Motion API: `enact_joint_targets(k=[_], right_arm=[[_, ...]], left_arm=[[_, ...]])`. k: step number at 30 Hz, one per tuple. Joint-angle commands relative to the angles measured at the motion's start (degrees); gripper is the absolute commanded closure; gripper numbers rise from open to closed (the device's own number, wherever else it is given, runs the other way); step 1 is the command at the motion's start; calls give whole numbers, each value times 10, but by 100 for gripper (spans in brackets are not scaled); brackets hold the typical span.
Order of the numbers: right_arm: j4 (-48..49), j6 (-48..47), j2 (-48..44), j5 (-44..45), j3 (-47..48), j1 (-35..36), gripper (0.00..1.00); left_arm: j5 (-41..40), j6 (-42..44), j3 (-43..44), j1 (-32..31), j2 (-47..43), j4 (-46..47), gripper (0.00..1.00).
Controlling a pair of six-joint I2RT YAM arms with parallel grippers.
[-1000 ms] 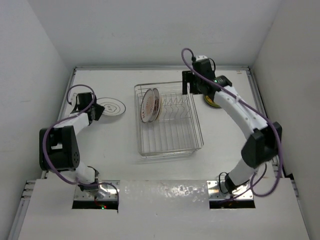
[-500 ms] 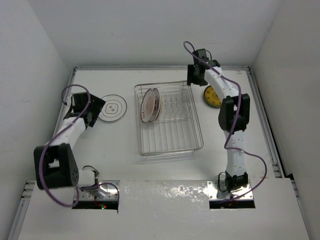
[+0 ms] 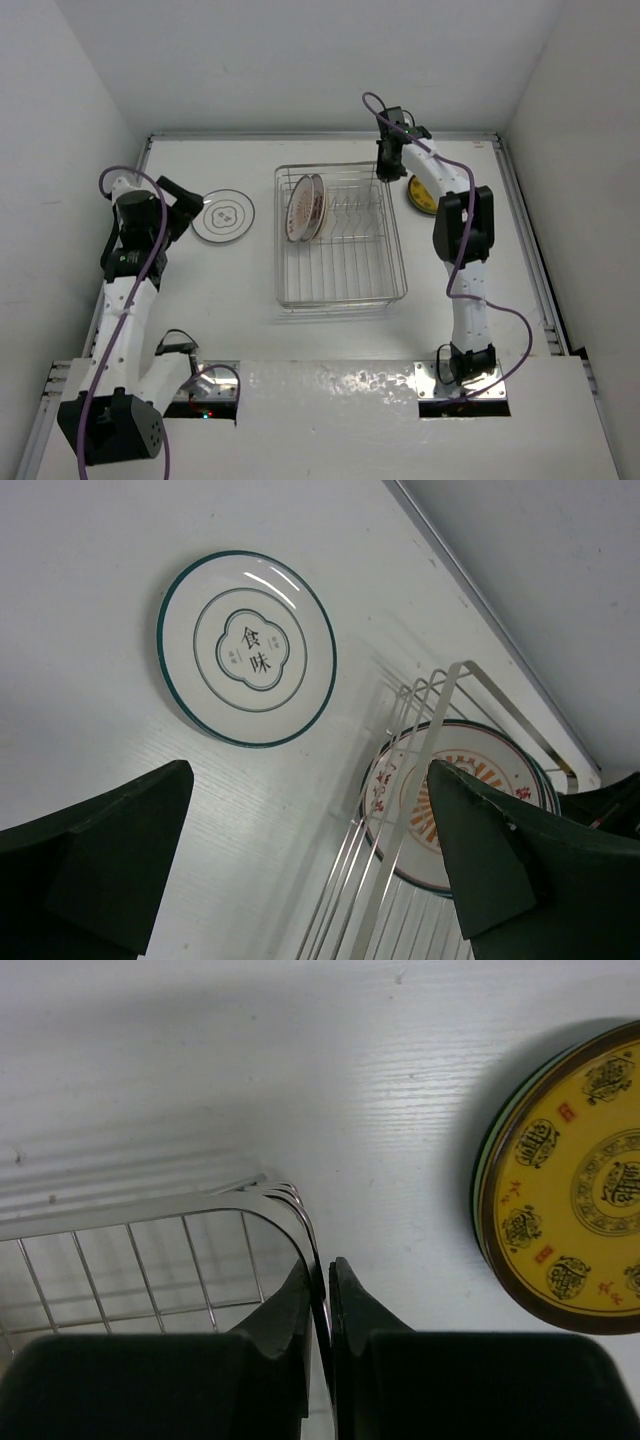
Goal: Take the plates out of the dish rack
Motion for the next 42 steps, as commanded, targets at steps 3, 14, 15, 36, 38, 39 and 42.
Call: enact_joint_targets(k=[3,14,15,36,38,39,42], right_arm=[[-14,28,8,71,71,-13,95],[6,47,34,36,77,-41,80],[10,43,34,23,79,-41,70],[128,56,-305,47,-188,185,32],[138,73,-300,77,-191,210,51],[140,79,-286,82,-183,216,56],[118,86,-254,104,-137,233,57]], left_arm=[[9,77,30,6,-22,-27,0],[35,111,2,6,-3,-4,0],[36,112,1,6,-2,-3,0],[-52,192,0,2,-79,-45,0],[-51,192,-5,-3,-90,-42,0],[-51,192,-5,-6,-93,-42,0],[-48,192,-4,-6,-94,-42,0]])
